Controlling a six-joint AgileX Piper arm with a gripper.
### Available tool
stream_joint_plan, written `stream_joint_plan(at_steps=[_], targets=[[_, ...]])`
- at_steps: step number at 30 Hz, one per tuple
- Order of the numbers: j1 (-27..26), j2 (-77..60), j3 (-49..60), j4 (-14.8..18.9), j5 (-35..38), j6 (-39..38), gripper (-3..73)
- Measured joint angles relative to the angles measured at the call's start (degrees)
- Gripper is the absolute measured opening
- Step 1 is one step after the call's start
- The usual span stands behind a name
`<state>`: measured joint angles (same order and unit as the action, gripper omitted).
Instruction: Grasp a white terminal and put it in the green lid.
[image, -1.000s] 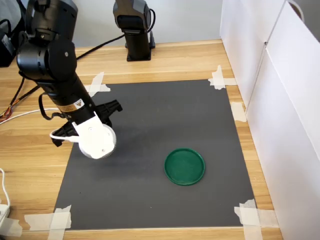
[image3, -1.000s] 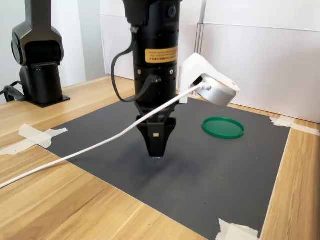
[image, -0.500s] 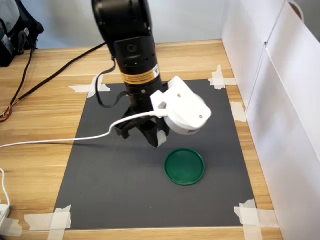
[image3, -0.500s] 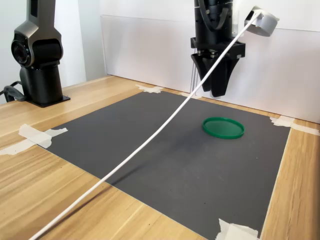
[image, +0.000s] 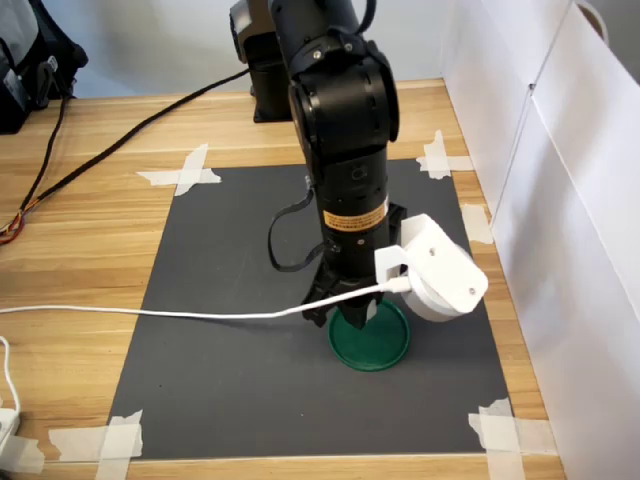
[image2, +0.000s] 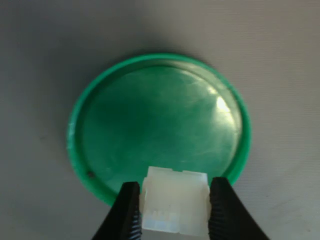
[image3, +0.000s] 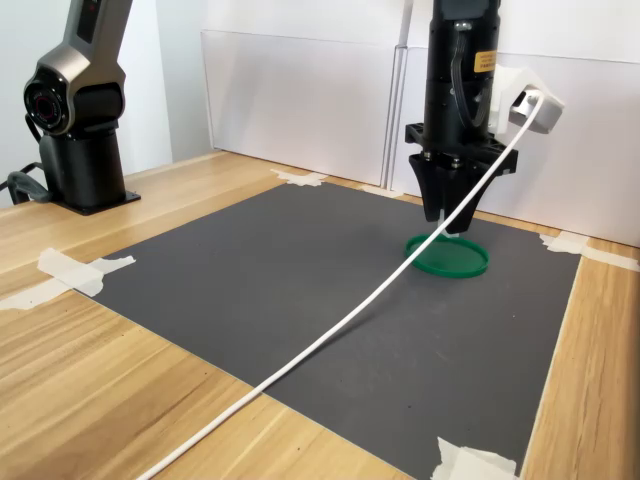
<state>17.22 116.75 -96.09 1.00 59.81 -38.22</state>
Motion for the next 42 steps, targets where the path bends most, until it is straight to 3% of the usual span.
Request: stream_joint_plan(at_steps=[9,11,14,18,23,26,30,32,36,42], targets=[[0.00,1.18,0.00,-1.39,0.33,1.02,31.8],[0.00,1.18,0.00,-1.34,0.47,1.02,35.9],[0.00,1.12,-0.11,-1.34,0.84,1.02,48.1],[0.00,0.04,-0.11,-1.00,0.83,1.02,56.2],[0.00,-4.47,-0.11,0.14,1.55,0.91,56.0],[0.00,-9.66,-0.11,1.06,2.33,0.99,50.7],[-0.29,-15.75,0.55,1.98,2.33,1.25,37.4],[-2.05,-21.42,2.45,4.75,2.23,1.31,21.8],[-5.97,-28.20,6.49,7.62,2.18,-0.10,3.7],[-13.55,-42.89,18.94,9.72,-1.01,-1.44,-2.0]])
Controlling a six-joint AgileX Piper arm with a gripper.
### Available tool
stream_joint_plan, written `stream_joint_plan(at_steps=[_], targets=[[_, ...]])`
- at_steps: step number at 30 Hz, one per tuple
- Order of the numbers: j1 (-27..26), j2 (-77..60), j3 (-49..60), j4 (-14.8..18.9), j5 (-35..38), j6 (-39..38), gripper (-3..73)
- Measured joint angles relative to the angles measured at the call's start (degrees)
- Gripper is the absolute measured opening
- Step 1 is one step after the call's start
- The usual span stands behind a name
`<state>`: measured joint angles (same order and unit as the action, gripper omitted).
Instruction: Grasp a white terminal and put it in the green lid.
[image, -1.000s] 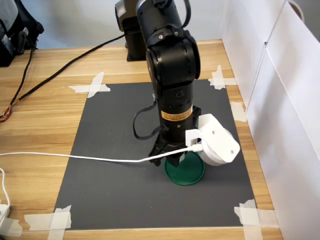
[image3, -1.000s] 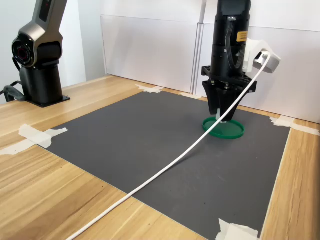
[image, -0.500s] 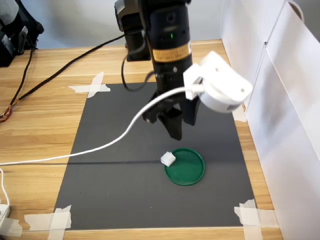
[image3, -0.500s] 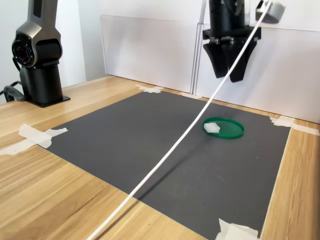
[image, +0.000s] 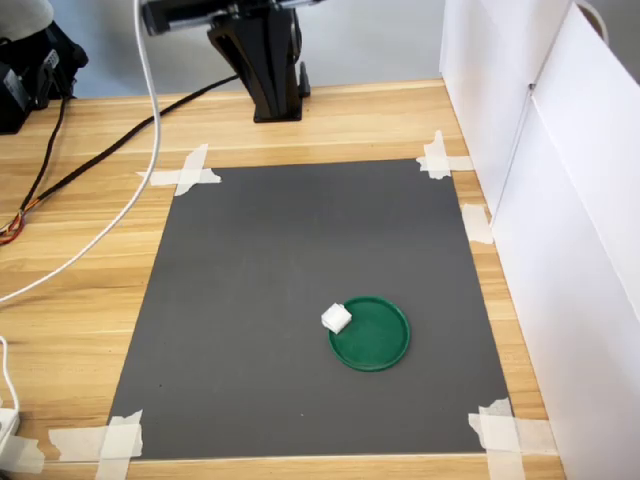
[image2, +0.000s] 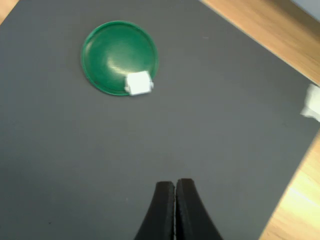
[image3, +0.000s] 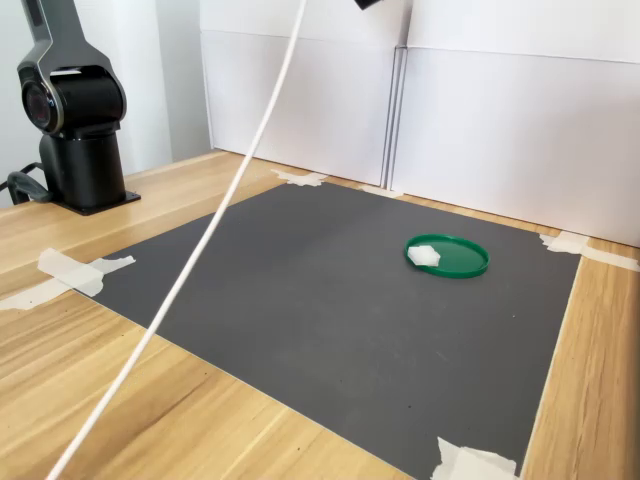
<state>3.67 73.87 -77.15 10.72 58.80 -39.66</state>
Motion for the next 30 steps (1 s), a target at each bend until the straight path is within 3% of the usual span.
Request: stream_joint_plan(at_steps=[5,9,11,14,21,30], targets=[[-4.34,-14.17,13.54,3.37,-10.89,-0.04,-2.1],[-5.60,-27.89,27.02,10.50,-23.47,4.46,-2.1],[-5.60,-31.77,31.69,11.60,-26.73,7.43,-2.1],[-5.62,-38.14,38.31,11.29,-29.08,11.84,-2.1],[-5.62,-51.66,50.20,5.29,-29.86,13.59,-2.2],[-5.62,-66.37,63.52,4.98,-32.42,13.65,-2.2]])
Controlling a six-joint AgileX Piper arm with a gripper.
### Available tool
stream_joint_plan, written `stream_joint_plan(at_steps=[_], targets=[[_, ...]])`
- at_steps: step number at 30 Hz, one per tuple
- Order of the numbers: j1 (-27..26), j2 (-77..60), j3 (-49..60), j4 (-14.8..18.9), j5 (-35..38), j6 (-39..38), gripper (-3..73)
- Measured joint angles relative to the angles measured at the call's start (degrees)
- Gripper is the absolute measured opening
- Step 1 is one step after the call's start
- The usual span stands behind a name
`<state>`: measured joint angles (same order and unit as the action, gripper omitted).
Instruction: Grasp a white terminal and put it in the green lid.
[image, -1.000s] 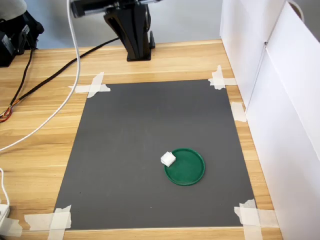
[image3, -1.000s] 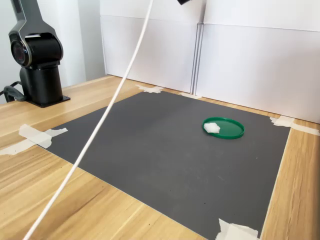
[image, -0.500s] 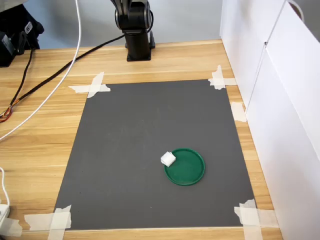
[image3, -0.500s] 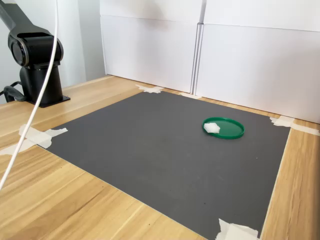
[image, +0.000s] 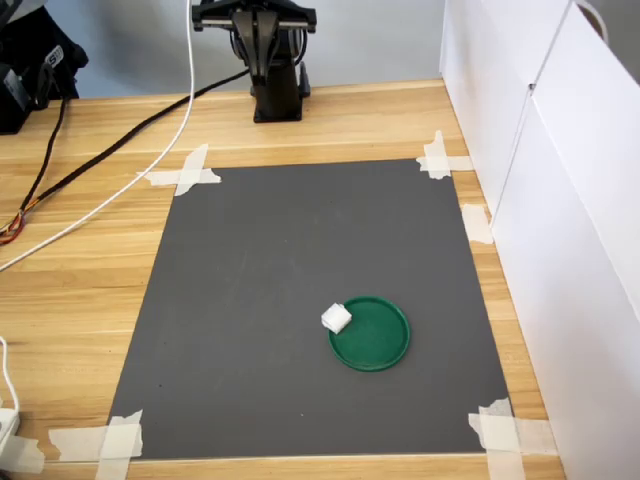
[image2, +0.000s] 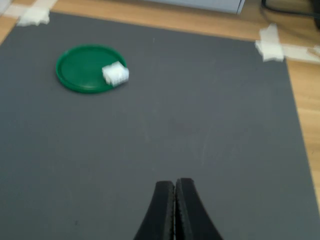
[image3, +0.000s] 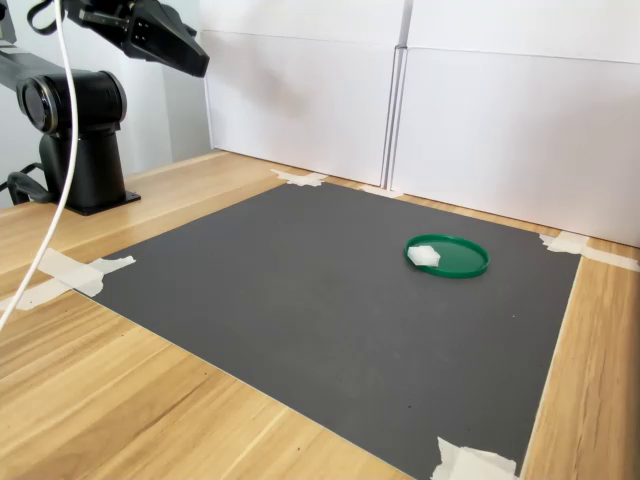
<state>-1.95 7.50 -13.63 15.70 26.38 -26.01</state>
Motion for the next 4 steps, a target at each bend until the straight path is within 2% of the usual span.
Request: stream_joint_plan(at_steps=[4], targets=[[-0.05,-2.28,3.28,0.00,0.20,0.00,-2.2]])
